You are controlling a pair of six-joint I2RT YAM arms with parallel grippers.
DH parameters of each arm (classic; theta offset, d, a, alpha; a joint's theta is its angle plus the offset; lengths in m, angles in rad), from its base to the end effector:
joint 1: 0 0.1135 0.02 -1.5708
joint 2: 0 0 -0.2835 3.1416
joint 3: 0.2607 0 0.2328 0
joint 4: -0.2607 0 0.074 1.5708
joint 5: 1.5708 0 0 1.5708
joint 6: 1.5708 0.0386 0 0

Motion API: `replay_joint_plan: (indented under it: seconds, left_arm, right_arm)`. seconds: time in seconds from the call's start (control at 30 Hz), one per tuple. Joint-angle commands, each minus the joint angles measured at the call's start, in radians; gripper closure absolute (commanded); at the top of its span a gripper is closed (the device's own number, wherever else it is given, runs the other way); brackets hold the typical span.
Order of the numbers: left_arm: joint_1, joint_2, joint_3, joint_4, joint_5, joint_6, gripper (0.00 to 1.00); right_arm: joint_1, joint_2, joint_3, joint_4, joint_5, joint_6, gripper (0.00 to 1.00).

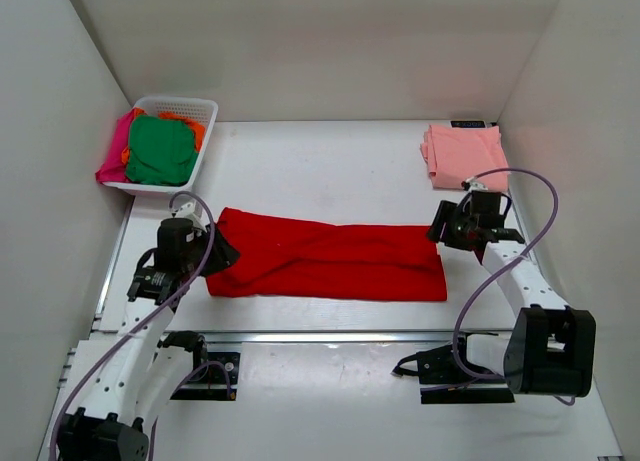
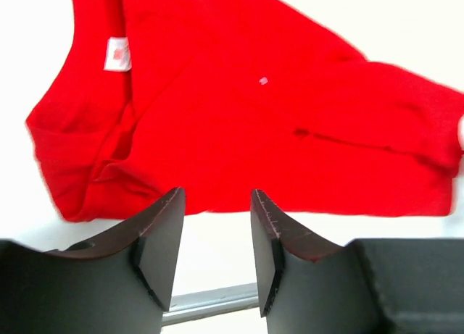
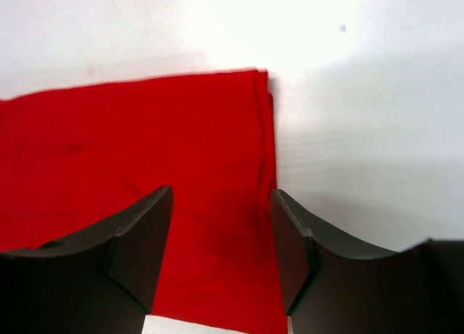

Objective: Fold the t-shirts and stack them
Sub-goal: Fold the other side of the tshirt into a rectangle, then rotate the tshirt 90 degrees

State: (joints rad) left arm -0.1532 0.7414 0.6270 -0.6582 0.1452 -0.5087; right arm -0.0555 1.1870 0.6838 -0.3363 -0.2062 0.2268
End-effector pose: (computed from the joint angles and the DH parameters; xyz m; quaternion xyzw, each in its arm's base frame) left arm 0.1193 -0.0241 0.2606 -0.1347 0.9095 -0.1891 0.3448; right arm 0.2146 -0.0040 0.2373 0.0943 0.9249 0.1262 0.3461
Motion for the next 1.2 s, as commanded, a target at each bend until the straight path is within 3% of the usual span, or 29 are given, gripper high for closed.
replay_joint_plan:
  seconds: [0.0, 0.17, 0.27, 0.37, 0.6, 0.8, 0.93, 1.1, 1.17]
  left_arm:
    - [-0.011, -0.024, 0.005, 0.054, 0.005, -0.059, 0.49]
    - [-0.097, 0.105, -0.067, 0.190, 0.070, -0.109, 0.49]
    - [-0.155, 0.188, -0.110, 0.264, 0.057, -0.155, 0.40]
    - [-0.201, 0.262, -0.135, 0.310, -0.007, -0.174, 0.36]
    - [-0.215, 0.499, -0.058, 0.382, -0.206, -0.159, 0.44]
    - [-0.221, 0.918, 0.212, 0.332, -0.210, -0.099, 0.48]
    - [-0.218, 1.065, 0.407, 0.327, -0.173, -0.102, 0.50]
    - [-0.212, 1.341, 0.824, 0.130, -0.173, -0.037, 0.50]
    - [-0.210, 1.488, 1.068, 0.048, -0.158, -0.005, 0.49]
  right_arm:
    - [0.034, 0.009, 0.078, 0.046, 0.021, -0.032, 0.47]
    - [0.069, 0.081, 0.108, 0.091, -0.015, -0.024, 0.50]
    - [0.095, 0.144, 0.111, 0.134, -0.048, -0.029, 0.50]
    - [0.115, 0.213, 0.108, 0.149, -0.068, -0.038, 0.51]
    - [0.184, 0.287, 0.085, 0.141, -0.064, -0.014, 0.51]
    - [0.213, 0.299, 0.048, 0.050, -0.004, 0.075, 0.50]
    - [0.223, 0.275, 0.016, -0.007, -0.021, 0.126, 0.49]
    - [0.305, 0.226, -0.050, 0.012, -0.033, 0.244, 0.50]
    - [0.359, 0.205, -0.072, 0.037, -0.038, 0.299, 0.50]
